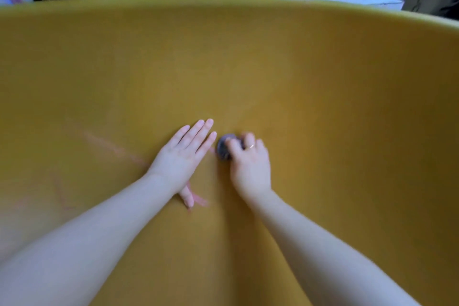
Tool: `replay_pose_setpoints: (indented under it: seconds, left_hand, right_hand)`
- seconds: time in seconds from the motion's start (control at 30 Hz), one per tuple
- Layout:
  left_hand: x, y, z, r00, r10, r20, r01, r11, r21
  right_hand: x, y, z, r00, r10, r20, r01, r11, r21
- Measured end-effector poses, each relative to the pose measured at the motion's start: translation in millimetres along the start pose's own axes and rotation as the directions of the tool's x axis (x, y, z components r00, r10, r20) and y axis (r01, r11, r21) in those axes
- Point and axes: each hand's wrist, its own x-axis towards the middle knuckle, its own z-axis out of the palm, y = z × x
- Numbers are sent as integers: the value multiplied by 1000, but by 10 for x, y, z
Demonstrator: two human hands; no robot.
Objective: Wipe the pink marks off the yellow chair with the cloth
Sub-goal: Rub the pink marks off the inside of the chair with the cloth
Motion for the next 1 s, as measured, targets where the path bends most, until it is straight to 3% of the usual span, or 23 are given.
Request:
replay_pose_setpoints:
  seconds: [0.1,0.17,0.3,0.4,0.47,0.53,0.6,0.7,0.8,0.83,0.9,0.93,1.0]
  left_hand:
    - [-22,-2,-2,1000,2,-1,-2,1000,-4]
    - [-27,-18,-55,1000,20,10,-20,1000,-18]
    - [-66,-227,-296,996,72,-49,-73,997,-31]
    - [-8,-514,-462,938,-59,-340,98,990,98]
    - [52,-659,-514,919,-187,-348,232,969,91]
    - [140,-725,-445,925,-228,-305,253,966,45]
    - [197,-777,-409,912,-217,-349,248,968,47]
    - [201,-854,-356,899,-194,-393,216,976,13]
    - [200,-875,-378,897,-193,-398,211,977,2]
    - [177,-871,-404,909,-192,-369,205,979,-5]
    - [167,-877,-395,919,-182,-351,194,981,-1]
    - [166,-890,-375,916,-187,-355,198,980,-4]
    - [210,-922,-286,897,-173,-406,175,984,-31]
  right_hand:
    - [-64,-39,-45,980,-132,146,134,991,-1]
    - [209,150,-236,976,-164,140,176,981,-81]
    - [909,621,-683,988,26,-153,-48,988,-145]
    - [1238,651,-831,884,330,-332,-357,934,-22]
    - [1346,547,-734,794,436,-424,-451,890,70]
    - [1331,379,-518,796,383,-469,-383,918,100]
    - [1286,123,-265,852,209,-481,-216,976,42]
    - [1086,-382,-14,950,-63,-305,77,996,34]
    - [1053,-463,-70,956,-253,-151,257,966,4]
    - [1147,-362,-170,962,-222,-162,224,975,-5]
    - [1403,-47,-427,952,17,-305,-15,1000,7]
    - [1513,126,-540,909,137,-393,-134,990,34]
    - [1615,345,-679,844,221,-490,-214,974,70]
